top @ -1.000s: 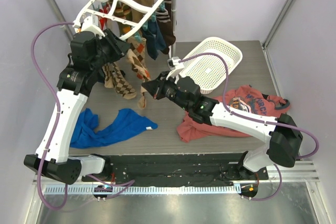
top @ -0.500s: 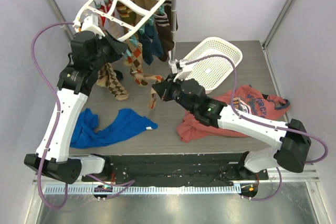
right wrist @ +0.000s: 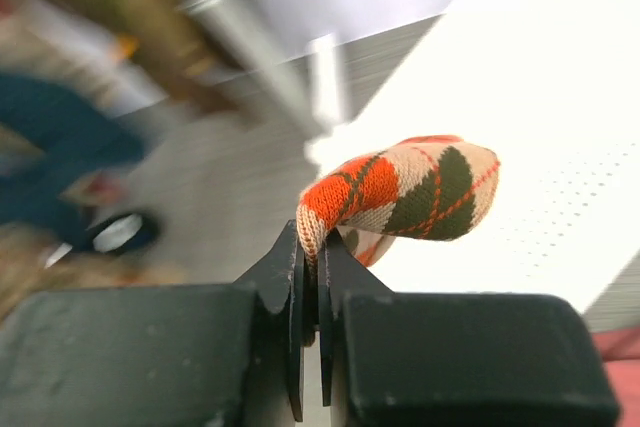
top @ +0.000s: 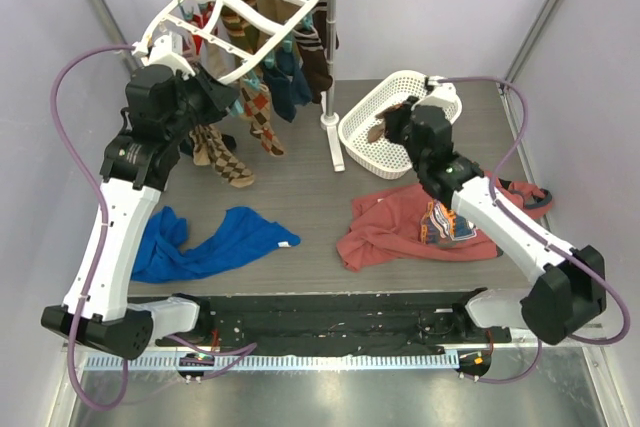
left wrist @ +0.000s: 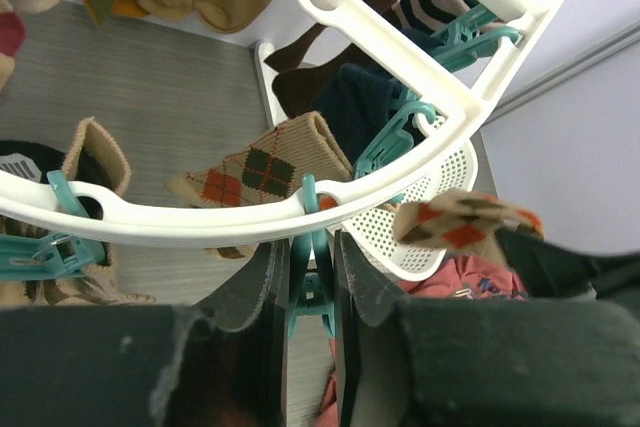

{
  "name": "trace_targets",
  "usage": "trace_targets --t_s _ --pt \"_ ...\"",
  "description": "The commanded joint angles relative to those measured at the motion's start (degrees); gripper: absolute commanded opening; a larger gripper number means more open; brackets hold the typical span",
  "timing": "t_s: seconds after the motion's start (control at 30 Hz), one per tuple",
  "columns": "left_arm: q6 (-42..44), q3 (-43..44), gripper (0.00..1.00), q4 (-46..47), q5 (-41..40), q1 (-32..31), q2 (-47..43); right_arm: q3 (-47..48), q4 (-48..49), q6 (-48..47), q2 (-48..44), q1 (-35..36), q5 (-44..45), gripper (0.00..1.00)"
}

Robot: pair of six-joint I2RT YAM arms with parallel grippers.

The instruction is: Remove the socks clipped to the hanger

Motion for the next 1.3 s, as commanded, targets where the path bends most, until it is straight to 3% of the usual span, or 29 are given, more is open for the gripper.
trace_targets --t_s 0.0,0.13,0.17,0.2,0.23,0.33,0.4,0.5,0.63,0.7,0.87,1.27 --pt "2.2 -1.5 0.21 -1.6 -0.2 0.3 -3.2 4.2 0.2 -1.5 6.4 -8.4 -5.6 0.08" --pt "3.1 -1.6 0.32 -2.2 -1.1 0.4 -3.5 9.6 -0.8 -1.5 14.5 -13.0 -8.3 0.11" --pt "3.4 -1.6 0.41 -2.5 -1.1 0.4 -3.6 10.2 -0.8 -1.4 16.0 -13.5 -8.8 0.15" --pt "3.6 -1.6 0.45 -2.8 -1.2 0.3 -3.7 11.0 -2.3 -1.4 17.3 -14.4 -9.1 0.20" --pt "3.6 -1.7 0.48 -3.4 -2.8 0.3 -3.7 12.8 -3.1 -1.5 20.1 -14.7 -9.6 0.34" --pt "3.8 -1.6 0.59 -4.9 -3.4 0.3 -4.5 18.9 -10.2 -2.4 23.5 -14.7 -11.2 0.52" --pt "3.9 -2.1 0.62 -5.3 -3.7 0.3 -5.8 21.2 -13.2 -2.3 24.2 -14.7 -16.1 0.57" --pt "3.6 -3.1 0.67 -5.6 -4.1 0.3 -7.4 19.1 -8.4 -2.1 21.2 -13.3 -21.2 0.68" --pt "2.4 -4.2 0.75 -7.0 -4.8 0.4 -10.0 15.6 -1.5 -2.1 16.8 -9.0 -26.4 0.70" --pt "2.2 -4.8 0.77 -7.5 -4.6 0.4 -10.7 13.3 6.8 -2.8 15.0 -5.1 -28.6 0.70" --pt "2.3 -8.0 0.96 -9.3 -4.4 0.4 -13.6 1.9 31.8 -1.9 14.7 0.3 -34.5 0.69" --pt "1.2 -17.5 0.99 -10.9 1.0 0.3 -22.6 10.9 39.2 -4.0 31.3 9.4 -36.7 0.68"
